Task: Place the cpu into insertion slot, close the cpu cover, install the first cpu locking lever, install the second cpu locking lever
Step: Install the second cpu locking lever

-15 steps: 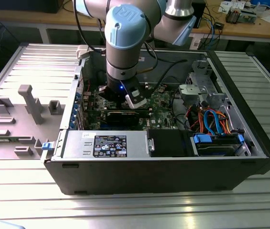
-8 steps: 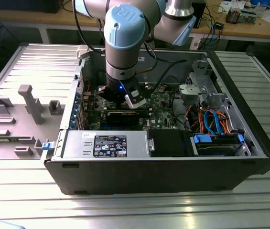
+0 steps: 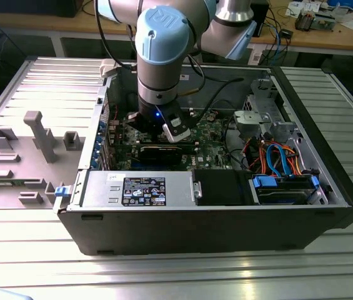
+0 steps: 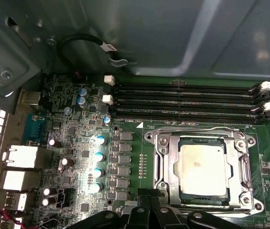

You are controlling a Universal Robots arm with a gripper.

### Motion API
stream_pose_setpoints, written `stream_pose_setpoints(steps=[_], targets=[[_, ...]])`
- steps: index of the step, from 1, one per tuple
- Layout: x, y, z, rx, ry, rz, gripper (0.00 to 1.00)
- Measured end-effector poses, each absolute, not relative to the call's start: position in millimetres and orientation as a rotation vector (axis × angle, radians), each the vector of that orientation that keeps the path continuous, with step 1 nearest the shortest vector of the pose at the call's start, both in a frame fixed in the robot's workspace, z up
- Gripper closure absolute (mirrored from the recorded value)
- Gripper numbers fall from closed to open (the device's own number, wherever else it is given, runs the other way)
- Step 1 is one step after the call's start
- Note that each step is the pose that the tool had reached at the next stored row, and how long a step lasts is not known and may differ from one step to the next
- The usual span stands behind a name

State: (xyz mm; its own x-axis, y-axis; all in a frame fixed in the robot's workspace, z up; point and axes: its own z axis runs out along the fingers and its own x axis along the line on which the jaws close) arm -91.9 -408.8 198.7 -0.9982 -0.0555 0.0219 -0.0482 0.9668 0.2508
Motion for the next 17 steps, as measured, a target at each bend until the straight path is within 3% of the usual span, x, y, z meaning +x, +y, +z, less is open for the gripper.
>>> stream_pose_setpoints(steps=[17], targets=[[-91.8, -408.6, 214.7, 0.082, -3.087, -0.396, 0.89]])
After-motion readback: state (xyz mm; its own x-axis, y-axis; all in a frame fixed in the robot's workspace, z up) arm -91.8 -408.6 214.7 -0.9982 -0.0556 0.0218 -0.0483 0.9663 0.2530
